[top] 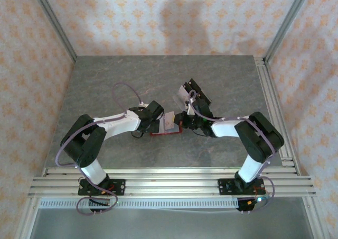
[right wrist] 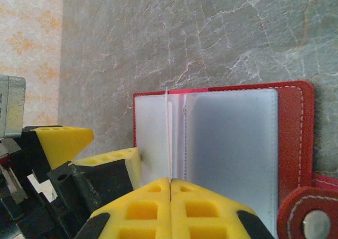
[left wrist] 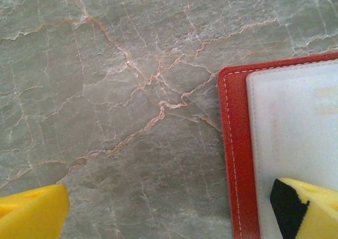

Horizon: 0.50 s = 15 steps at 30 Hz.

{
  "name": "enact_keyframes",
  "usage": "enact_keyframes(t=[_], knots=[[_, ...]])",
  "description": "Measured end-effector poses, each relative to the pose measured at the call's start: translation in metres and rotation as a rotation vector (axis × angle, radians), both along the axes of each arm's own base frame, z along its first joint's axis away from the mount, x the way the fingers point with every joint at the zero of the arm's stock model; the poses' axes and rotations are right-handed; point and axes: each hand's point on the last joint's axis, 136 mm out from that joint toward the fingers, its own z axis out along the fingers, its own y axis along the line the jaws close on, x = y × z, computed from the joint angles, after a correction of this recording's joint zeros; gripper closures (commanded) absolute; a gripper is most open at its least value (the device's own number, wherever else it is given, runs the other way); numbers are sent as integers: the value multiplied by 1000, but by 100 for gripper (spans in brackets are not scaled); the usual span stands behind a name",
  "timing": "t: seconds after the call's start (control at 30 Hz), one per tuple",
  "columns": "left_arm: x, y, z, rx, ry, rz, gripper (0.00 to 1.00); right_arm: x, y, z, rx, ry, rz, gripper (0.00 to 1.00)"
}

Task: Put the credit cards into the card holder
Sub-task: Insert the credit card into the card slot.

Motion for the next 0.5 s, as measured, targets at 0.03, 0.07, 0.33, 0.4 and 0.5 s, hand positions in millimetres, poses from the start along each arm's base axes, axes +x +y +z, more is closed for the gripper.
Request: enact_keyframes(t=[0.03, 0.07, 0.33, 0.4, 0.5], knots=[[0, 0, 0, 0, 0, 3, 0, 0, 1, -1, 6, -4, 2, 100], [0, 0, 0, 0, 0, 3, 0, 1, 1, -1, 9, -6, 2, 100], [0, 1, 0, 1, -1, 4, 0, -1, 3, -11, 27, -2, 8, 100], [0, 1, 0, 3, -1, 4, 0, -1, 3, -12, 33, -3, 10, 100], [0, 1, 0, 4, -1, 4, 0, 0, 5, -10, 45, -9, 13, 100]])
